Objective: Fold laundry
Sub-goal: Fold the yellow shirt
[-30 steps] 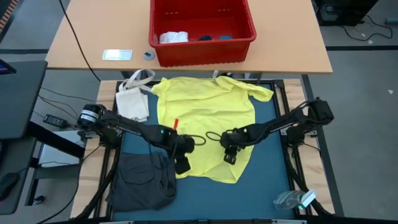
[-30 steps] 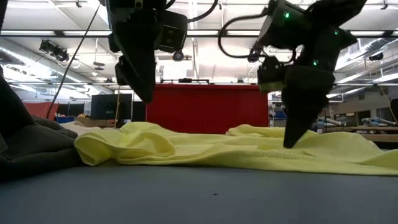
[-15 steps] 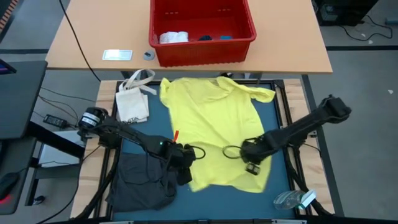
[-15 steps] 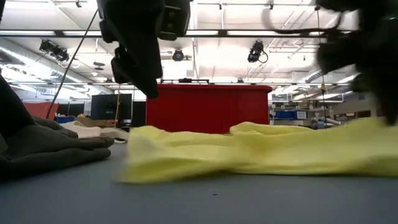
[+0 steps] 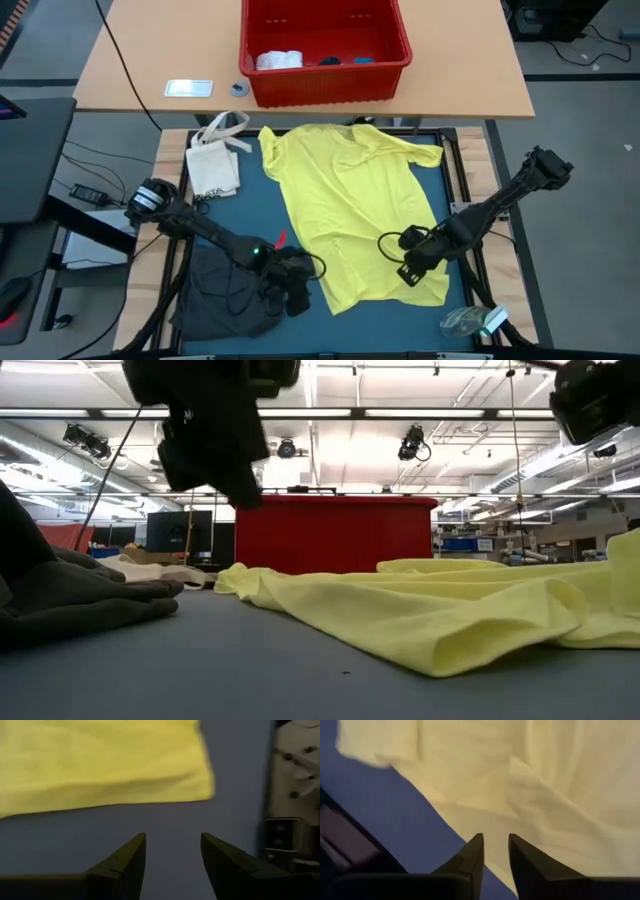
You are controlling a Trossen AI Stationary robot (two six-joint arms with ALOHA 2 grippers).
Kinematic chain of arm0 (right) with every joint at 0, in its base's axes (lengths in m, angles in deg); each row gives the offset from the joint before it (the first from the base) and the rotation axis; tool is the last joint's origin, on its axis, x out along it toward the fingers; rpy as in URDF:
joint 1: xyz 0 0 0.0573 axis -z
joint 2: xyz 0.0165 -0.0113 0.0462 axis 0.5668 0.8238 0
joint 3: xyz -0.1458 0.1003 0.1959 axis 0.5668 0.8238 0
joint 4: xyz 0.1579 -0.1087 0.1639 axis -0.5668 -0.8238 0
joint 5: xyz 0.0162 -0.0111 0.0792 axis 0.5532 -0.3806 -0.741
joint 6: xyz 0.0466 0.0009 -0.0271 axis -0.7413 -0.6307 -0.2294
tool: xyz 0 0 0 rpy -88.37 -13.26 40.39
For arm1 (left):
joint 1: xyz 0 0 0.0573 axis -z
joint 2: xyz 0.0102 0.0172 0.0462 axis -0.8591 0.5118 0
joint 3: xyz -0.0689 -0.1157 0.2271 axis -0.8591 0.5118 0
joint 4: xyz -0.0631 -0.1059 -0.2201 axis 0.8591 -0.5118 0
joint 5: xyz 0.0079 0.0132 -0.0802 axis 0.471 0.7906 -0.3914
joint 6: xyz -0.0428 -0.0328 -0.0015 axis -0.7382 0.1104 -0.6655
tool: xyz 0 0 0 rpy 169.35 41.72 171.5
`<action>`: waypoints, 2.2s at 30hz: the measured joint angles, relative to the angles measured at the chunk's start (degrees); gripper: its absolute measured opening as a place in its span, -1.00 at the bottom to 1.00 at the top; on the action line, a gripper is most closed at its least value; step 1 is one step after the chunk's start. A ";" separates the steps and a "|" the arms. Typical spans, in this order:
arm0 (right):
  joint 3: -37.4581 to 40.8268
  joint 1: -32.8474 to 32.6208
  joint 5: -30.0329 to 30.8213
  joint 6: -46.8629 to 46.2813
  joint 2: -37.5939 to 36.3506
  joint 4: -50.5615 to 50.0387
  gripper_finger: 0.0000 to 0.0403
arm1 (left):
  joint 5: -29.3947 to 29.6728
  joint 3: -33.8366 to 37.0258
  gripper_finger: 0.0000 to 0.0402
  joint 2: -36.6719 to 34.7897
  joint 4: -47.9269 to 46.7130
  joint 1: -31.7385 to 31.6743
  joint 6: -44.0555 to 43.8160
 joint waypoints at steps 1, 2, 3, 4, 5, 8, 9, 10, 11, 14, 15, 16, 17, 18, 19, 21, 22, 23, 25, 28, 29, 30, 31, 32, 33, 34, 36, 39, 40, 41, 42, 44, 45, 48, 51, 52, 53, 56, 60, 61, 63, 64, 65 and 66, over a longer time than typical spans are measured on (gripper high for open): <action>-0.08 -0.53 2.03 -1.97 0.07 0.69 -0.48 | -0.31 0.00 -0.04 -0.16 -1.09 -0.92 0.22; -0.09 -0.87 4.11 -3.37 0.28 1.50 -0.46 | -0.83 -0.05 -0.04 -0.29 -2.26 -1.87 0.70; -0.09 -0.96 6.31 -4.13 0.60 2.61 -0.44 | -1.62 -0.06 -0.04 -0.69 -4.33 -2.96 1.42; -0.10 -0.79 8.40 -4.35 1.03 4.22 -0.43 | -1.90 -0.01 -0.04 -1.17 -7.07 -4.20 2.49; -0.16 -0.39 10.49 -4.32 1.73 5.86 -0.43 | -2.27 0.07 -0.04 -1.56 -8.78 -5.74 3.84; -0.16 2.03 15.64 -1.79 4.65 10.86 -0.43 | -3.50 -0.04 -0.04 -3.05 -12.92 -11.46 9.60; -0.16 3.17 16.77 0.23 5.85 13.48 -0.43 | -4.63 -0.04 -0.04 -3.37 -13.95 -13.75 11.99; -0.18 4.50 17.43 2.63 7.25 15.89 -0.43 | -6.15 -0.04 -0.04 -3.63 -14.16 -16.29 14.10; -0.16 6.01 17.61 5.40 8.89 18.39 -0.43 | -7.02 -0.06 -0.04 -3.84 -14.94 -18.70 16.48; -0.20 10.48 14.56 12.36 13.67 29.51 -0.43 | -9.11 -0.02 -0.04 -4.04 -17.12 -26.10 22.75; -0.18 11.59 13.03 13.64 15.22 33.06 -0.43 | -9.58 -0.04 -0.04 -4.04 -17.42 -28.44 25.06; -0.18 12.50 11.32 14.27 16.89 37.00 -0.43 | -9.90 -0.04 -0.04 -4.04 -18.32 -30.80 27.50; -0.18 13.10 9.58 14.45 18.28 40.75 -0.43 | -10.94 -0.04 -0.04 -4.04 -19.19 -33.02 29.86; -0.29 13.46 8.38 14.17 19.54 42.99 -0.43 | -12.00 -0.03 -0.04 -4.04 -19.72 -35.02 32.52; -0.86 13.47 8.01 13.22 20.92 43.95 -0.43 | -12.64 -0.04 -0.04 -4.04 -20.36 -37.05 35.77; -2.70 13.14 8.08 11.22 23.34 44.46 -0.44 | -12.80 -0.02 -0.04 -4.04 -22.76 -40.32 43.05; -3.59 12.88 8.23 10.32 24.53 44.26 -0.44 | -12.84 -0.02 -0.04 -4.04 -23.73 -41.78 47.35; -4.69 12.56 8.29 9.22 25.76 43.97 -0.45 | -12.84 -0.03 -0.04 -4.04 -24.93 -43.08 52.25; -7.29 11.87 8.77 6.89 28.34 43.78 -0.47 | -12.76 -0.01 -0.04 -4.04 -28.34 -45.28 61.97; -13.02 10.64 11.39 4.61 32.35 40.69 -0.50 | -12.70 0.00 -0.04 -4.04 -29.83 -47.38 76.68; -15.30 10.24 11.92 4.41 33.63 38.62 -0.51 | -12.68 0.00 -0.04 -4.04 -29.89 -47.73 81.52; -17.67 9.79 12.42 4.42 34.84 35.67 -0.51 | -12.70 0.00 -0.04 -4.04 -29.76 -47.93 86.80; -20.23 9.38 13.10 4.45 36.08 32.25 -0.51 | -12.70 0.00 -0.04 -4.04 -29.55 -48.14 92.51; -22.86 8.94 13.92 4.49 37.28 29.00 -0.51 | -12.68 0.00 -0.04 -4.04 -29.19 -48.20 97.39; -25.57 8.53 14.44 4.51 38.37 25.38 -0.51 | -12.57 0.00 -0.04 -3.79 -28.05 -48.19 101.71; -27.97 8.18 14.81 4.52 39.30 21.49 -0.51 | -12.58 0.00 -0.04 -3.52 -25.63 -48.20 105.15; -32.71 7.40 15.48 3.58 41.06 15.90 -0.49 | -12.35 0.03 -0.04 -3.16 -20.07 -48.45 107.70; -38.06 6.05 16.09 1.58 43.40 11.15 -0.43 | -12.33 -0.13 -0.04 -2.50 -13.31 -48.77 109.65; -39.27 5.69 16.01 1.17 44.24 11.03 -0.41 | -12.18 -0.13 -0.04 -1.74 -12.70 -48.80 111.35; -40.15 5.44 15.71 0.48 45.07 11.08 -0.37 | -12.08 -0.05 -0.04 -0.89 -12.91 -48.80 112.96; -40.85 5.14 15.52 -0.12 45.97 11.08 -0.34 | -11.95 0.02 -0.04 -0.08 -13.34 -48.78 114.38; -42.12 4.70 15.54 -1.46 47.97 10.95 -0.26 | -11.29 0.03 -0.04 1.44 -14.80 -48.75 116.67; -42.52 4.56 15.57 -2.20 48.88 11.06 -0.22 | -10.84 0.00 -0.04 2.29 -15.72 -48.86 117.36; -43.06 4.53 15.43 -5.10 51.41 11.30 -0.16 | -7.36 0.03 -0.04 5.37 -15.51 -49.04 117.66; -43.06 4.56 13.49 -5.28 53.16 11.75 -0.20 | -2.69 -0.15 -0.07 7.47 -16.02 -49.08 116.58; -43.06 4.58 12.91 -5.20 53.47 11.39 -0.24 | -1.80 -0.23 -0.10 7.87 -16.49 -49.05 116.25; -43.10 4.58 12.27 -5.24 53.93 10.79 -0.31 | -1.34 -0.34 -0.14 8.19 -17.12 -48.97 115.46; -43.25 4.45 9.91 -5.56 53.96 7.40 -0.62 | -1.33 -0.30 -0.34 8.46 -18.35 -48.96 110.51; -43.16 3.44 5.45 -2.56 53.05 3.17 -0.93 | -0.49 -0.11 -0.76 7.52 -23.26 -48.06 97.01; -43.12 3.08 3.17 -1.82 52.73 2.76 -0.94 | -0.72 -0.04 -0.87 7.02 -26.04 -47.67 92.77; -43.00 1.96 -2.29 0.58 52.38 2.60 -0.97 | -3.32 0.07 -0.95 6.50 -31.73 -46.51 84.96; -43.00 1.23 -5.22 2.18 52.21 2.83 -0.97 | -5.82 0.07 -0.95 6.24 -35.03 -45.77 82.26; -43.00 0.35 -8.25 3.54 52.06 3.22 -0.97 | -9.35 0.07 -0.95 6.00 -39.33 -44.84 80.36; -43.00 -0.63 -11.52 4.78 51.97 3.74 -0.97 | -13.14 0.07 -0.95 5.87 -43.39 -43.69 79.07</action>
